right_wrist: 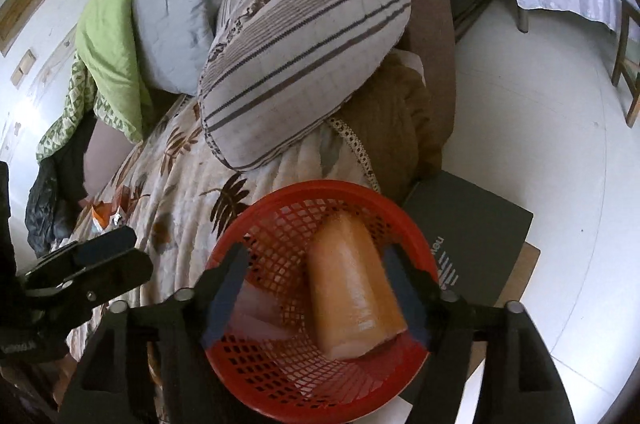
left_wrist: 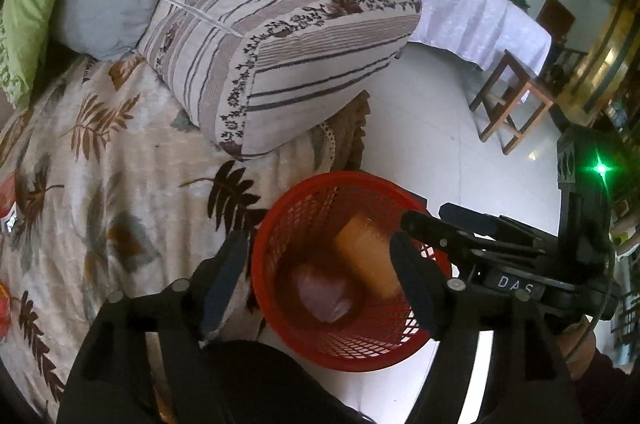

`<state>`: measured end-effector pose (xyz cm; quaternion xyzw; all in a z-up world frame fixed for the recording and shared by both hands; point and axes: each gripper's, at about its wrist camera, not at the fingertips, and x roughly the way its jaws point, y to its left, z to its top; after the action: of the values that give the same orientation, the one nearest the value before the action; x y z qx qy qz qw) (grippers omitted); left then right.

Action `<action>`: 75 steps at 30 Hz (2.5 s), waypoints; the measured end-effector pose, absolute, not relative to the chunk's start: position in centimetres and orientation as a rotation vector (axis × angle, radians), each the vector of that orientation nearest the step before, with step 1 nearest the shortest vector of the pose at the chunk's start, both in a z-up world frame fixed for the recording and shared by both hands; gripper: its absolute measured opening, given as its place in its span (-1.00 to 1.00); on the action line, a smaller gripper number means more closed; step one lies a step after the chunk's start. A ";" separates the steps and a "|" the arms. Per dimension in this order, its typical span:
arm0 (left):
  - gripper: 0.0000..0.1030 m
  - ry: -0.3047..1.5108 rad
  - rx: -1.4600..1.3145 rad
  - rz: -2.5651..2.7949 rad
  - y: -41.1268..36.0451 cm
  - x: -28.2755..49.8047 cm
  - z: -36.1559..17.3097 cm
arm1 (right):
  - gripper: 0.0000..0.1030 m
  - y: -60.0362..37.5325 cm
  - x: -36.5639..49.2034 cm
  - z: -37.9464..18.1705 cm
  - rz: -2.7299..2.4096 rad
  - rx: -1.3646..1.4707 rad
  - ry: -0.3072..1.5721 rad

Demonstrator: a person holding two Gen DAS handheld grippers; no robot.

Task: Collect trash
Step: 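Carry both items to the red wastebasket and open both tools to drop them, then swing both tools back over the bed toward the remaining trash, then grasp the white medicine box with the left tool while the right tool grasps the black bag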

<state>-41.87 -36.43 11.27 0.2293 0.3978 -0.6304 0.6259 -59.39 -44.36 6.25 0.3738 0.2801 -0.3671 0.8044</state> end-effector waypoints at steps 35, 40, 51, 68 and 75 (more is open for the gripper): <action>0.63 0.937 0.216 -0.436 -6.6 -10.2 11.0 | 0.62 -29.3 -36.8 7.9 -0.313 0.455 0.808; 0.63 0.998 0.054 -0.271 -1.5 -1.3 8.7 | 0.62 -28.2 -34.3 6.7 -0.274 0.456 0.847; 0.63 1.087 -0.066 -0.233 -1.0 6.9 3.6 | 0.62 -26.9 -29.1 6.0 -0.201 0.422 0.887; 0.73 1.116 -0.058 -0.253 -1.7 9.6 1.8 | 0.62 -20.2 -3.6 5.5 0.130 0.135 0.909; -0.63 1.041 0.062 -0.277 -2.6 8.0 2.7 | 0.46 -19.5 1.7 3.2 0.133 0.114 0.959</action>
<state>8.03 -2.57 2.66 0.0296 0.4957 -0.1318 0.8579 1.74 -19.51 3.17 0.0550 0.4607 0.0637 0.8836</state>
